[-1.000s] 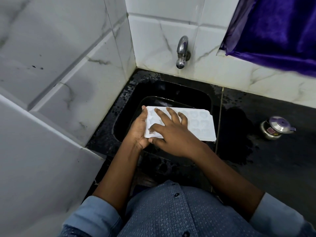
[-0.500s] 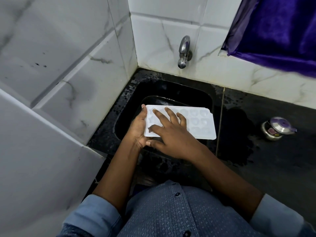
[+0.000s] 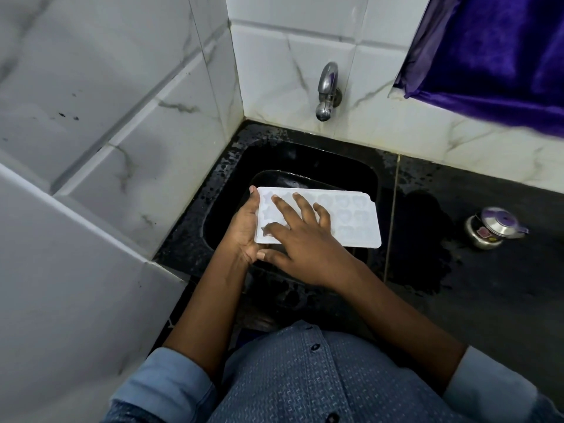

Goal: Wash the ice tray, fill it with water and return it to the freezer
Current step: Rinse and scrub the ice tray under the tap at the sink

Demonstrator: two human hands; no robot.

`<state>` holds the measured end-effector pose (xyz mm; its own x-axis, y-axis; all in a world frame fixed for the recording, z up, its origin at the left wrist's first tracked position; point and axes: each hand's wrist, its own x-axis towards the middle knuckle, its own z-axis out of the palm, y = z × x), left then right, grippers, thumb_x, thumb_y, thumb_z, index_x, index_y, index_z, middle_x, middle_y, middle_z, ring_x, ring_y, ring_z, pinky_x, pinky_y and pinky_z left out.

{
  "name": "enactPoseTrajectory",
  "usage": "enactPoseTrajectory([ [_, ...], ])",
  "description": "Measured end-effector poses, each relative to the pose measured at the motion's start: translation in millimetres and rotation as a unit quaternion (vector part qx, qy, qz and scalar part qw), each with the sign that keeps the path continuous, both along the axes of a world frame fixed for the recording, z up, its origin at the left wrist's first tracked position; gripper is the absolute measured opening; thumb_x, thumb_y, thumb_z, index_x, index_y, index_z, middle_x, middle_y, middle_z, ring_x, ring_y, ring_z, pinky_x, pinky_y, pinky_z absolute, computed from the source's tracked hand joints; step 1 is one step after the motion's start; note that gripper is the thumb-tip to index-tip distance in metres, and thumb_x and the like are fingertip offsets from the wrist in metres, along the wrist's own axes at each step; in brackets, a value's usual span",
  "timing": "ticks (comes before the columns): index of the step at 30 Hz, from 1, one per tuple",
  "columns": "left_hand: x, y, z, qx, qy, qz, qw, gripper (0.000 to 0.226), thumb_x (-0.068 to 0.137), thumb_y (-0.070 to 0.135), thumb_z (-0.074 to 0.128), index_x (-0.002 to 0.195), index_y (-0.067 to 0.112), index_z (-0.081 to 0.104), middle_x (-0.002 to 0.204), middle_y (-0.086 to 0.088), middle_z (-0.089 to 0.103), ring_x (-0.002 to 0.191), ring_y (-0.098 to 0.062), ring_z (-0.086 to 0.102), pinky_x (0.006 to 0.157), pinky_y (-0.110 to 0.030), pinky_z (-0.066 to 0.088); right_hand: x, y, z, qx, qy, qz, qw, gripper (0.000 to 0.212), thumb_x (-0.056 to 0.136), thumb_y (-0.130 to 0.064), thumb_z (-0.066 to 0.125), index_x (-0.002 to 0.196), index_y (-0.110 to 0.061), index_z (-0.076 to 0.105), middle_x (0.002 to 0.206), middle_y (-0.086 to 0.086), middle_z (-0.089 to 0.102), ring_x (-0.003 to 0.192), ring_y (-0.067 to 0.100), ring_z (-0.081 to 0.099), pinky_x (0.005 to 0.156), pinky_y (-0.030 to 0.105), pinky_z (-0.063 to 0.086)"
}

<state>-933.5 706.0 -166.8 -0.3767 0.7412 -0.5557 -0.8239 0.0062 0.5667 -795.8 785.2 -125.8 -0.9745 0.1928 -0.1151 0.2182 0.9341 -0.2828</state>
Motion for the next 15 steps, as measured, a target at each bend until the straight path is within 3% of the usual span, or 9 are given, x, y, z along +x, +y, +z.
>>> enactPoseTrajectory([
  [5, -1, 0, -1, 0.0, 0.001, 0.01, 1.0, 0.086, 0.1, 0.076, 0.04, 0.147, 0.007, 0.059, 0.145, -0.024, 0.063, 0.13, -0.041, 0.064, 0.11, -0.058, 0.051, -1, 5, 0, -0.036, 0.009, -0.004, 0.999, 0.058, 0.098, -0.073, 0.04, 0.141, -0.036, 0.05, 0.176, 0.0, -0.001, 0.16, 0.03, -0.013, 0.125, 0.06, -0.001],
  [9, 4, 1, 5, 0.001, 0.033, 0.032, 0.999, 0.074, 0.106, 0.068, 0.034, 0.135, 0.007, 0.066, 0.129, -0.021, 0.073, 0.109, -0.033, 0.076, 0.083, -0.045, 0.065, -8, 10, 4, -0.019, 0.028, -0.02, 0.999, 0.061, 0.099, -0.072, 0.041, 0.148, -0.034, 0.044, 0.176, 0.0, 0.001, 0.16, 0.03, -0.012, 0.125, 0.06, 0.0],
  [15, 9, 1, 8, 0.014, 0.054, 0.014, 0.998, 0.071, 0.109, 0.064, 0.027, 0.125, 0.009, 0.069, 0.117, -0.018, 0.078, 0.1, -0.029, 0.079, 0.075, -0.041, 0.066, -29, 21, 9, 0.051, -0.017, -0.05, 0.997, 0.077, 0.099, -0.078, 0.026, 0.163, -0.036, 0.026, 0.176, 0.001, -0.01, 0.159, 0.035, -0.017, 0.122, 0.064, -0.005],
])
